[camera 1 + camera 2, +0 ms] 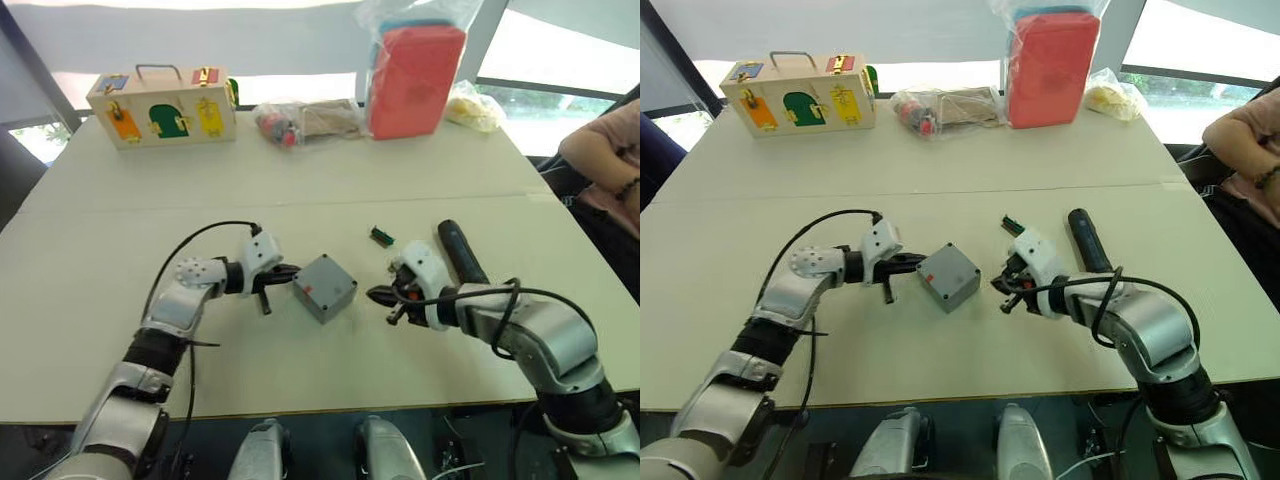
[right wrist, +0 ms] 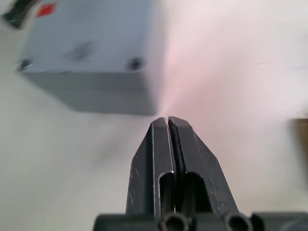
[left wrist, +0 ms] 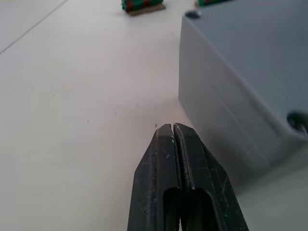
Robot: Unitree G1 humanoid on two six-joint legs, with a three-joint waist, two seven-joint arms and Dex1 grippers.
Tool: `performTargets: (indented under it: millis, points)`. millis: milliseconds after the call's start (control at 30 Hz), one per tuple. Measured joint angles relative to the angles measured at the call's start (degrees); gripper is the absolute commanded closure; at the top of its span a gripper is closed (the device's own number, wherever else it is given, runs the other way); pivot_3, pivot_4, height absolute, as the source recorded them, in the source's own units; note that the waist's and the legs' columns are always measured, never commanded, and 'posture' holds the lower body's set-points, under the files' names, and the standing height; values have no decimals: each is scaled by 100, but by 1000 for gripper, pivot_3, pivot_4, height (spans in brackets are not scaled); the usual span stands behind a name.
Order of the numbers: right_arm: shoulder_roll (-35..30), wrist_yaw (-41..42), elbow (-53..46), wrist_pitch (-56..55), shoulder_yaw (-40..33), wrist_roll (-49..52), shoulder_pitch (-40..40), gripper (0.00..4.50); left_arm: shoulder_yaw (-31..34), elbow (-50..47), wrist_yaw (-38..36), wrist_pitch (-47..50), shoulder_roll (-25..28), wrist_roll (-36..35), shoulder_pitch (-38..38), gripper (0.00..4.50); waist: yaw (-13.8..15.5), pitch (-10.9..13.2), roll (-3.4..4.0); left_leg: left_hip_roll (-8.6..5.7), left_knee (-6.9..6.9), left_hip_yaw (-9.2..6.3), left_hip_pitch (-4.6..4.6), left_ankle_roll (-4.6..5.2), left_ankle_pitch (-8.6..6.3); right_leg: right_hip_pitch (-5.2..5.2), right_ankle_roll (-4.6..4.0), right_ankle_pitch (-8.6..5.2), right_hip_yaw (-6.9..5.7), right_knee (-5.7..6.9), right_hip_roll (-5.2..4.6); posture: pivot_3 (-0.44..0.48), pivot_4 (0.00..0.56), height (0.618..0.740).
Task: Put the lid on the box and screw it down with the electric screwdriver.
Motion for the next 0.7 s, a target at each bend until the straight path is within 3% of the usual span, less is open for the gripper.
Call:
performTargets:
  millis: [267, 700]
  points:
    - [643, 183, 1107, -1004, 332, -369, -340, 4479, 29, -1407, -534, 887, 485, -393, 875, 4500, 45, 0, 0, 6, 6, 1, -2, 0, 0, 5, 0, 0, 3, 1, -7, 0, 150, 730]
    - [694, 554, 1054, -1054, 580, -481, -97, 4479, -97, -1477, -135, 1155, 114, -339, 675, 4500, 23, 0, 0, -3, 13, -1, -3, 1, -1, 7, 1, 0, 0, 3, -4, 0, 150, 730]
